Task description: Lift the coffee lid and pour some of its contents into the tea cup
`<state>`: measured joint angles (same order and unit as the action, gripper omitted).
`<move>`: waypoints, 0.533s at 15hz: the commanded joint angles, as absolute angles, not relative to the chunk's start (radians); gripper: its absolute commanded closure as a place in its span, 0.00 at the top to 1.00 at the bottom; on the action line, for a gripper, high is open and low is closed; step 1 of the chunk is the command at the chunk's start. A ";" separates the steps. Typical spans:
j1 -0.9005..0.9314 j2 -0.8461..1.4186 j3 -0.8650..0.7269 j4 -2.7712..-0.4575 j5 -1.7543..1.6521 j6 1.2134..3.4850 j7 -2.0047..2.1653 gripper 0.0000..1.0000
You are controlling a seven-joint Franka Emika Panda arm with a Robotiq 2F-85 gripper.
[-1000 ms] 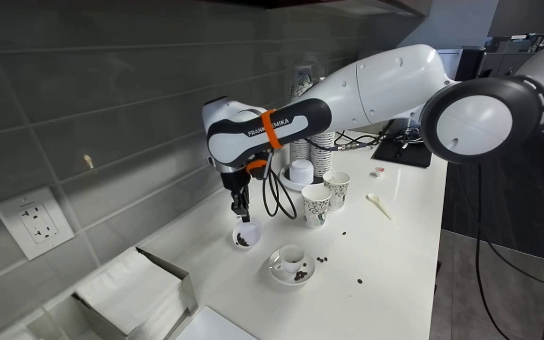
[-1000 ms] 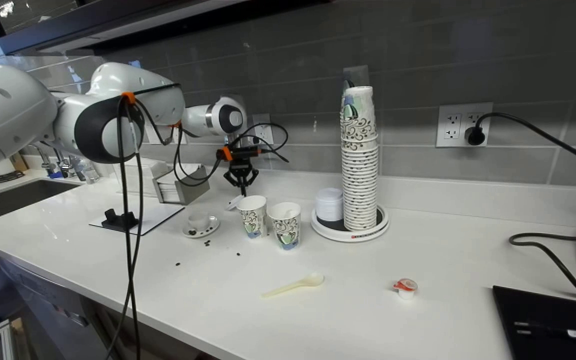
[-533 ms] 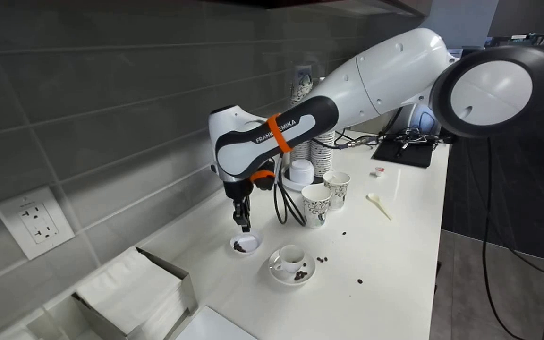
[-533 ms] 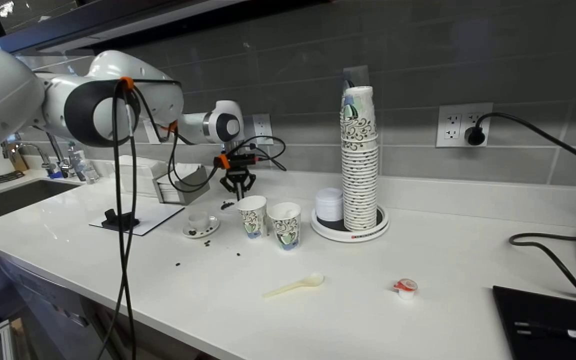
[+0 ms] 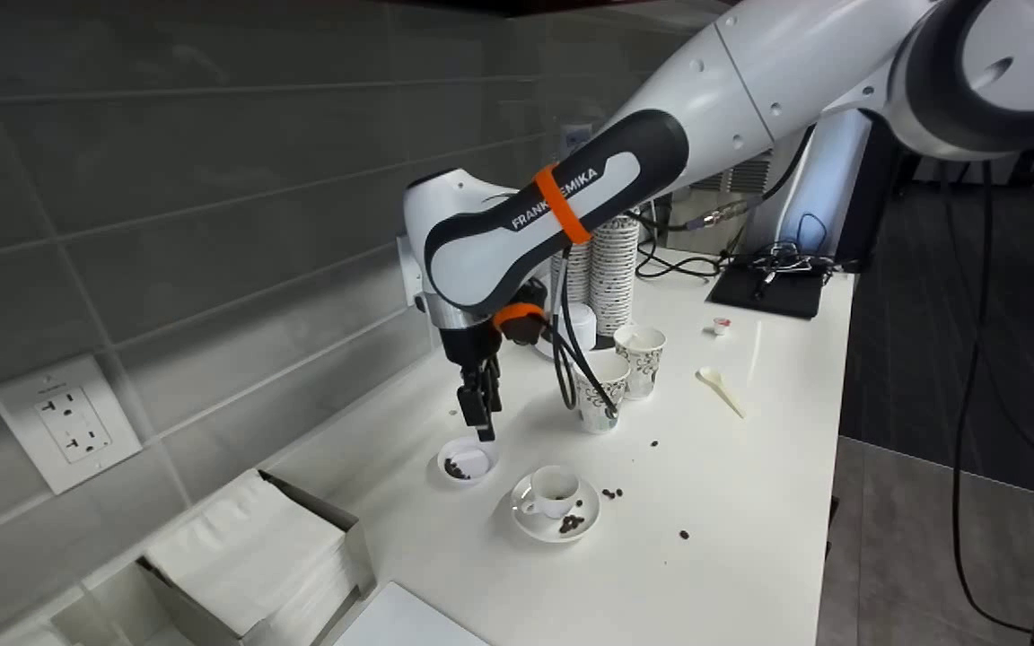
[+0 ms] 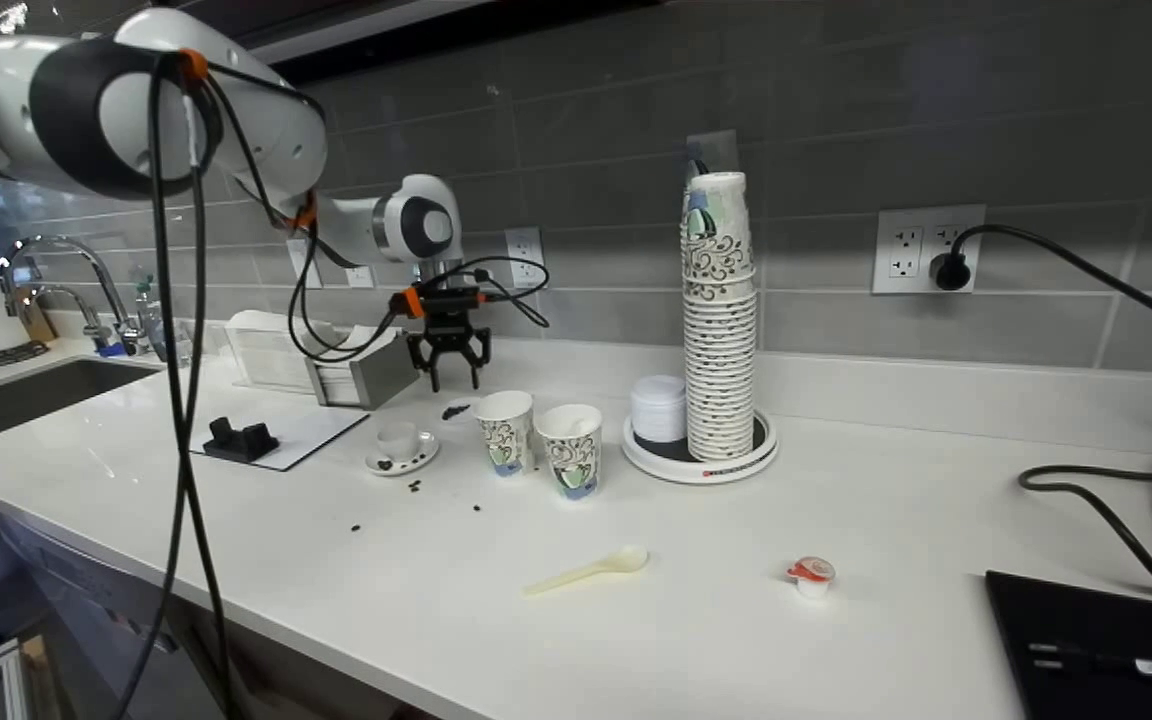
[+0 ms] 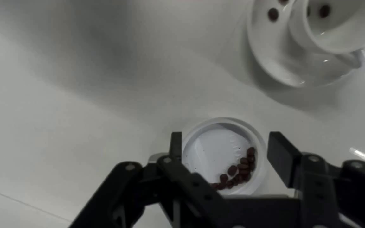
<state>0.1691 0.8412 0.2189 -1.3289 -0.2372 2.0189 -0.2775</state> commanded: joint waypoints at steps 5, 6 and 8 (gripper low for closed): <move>0.242 0.489 0.134 -1.746 -0.195 2.074 0.167 1.00; 0.249 0.451 0.129 -1.794 -0.191 2.080 0.227 1.00; 0.271 0.373 0.122 -1.891 -0.193 2.087 0.353 1.00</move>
<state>0.2316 0.5225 0.1543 -1.6964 -0.2192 2.0368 0.1954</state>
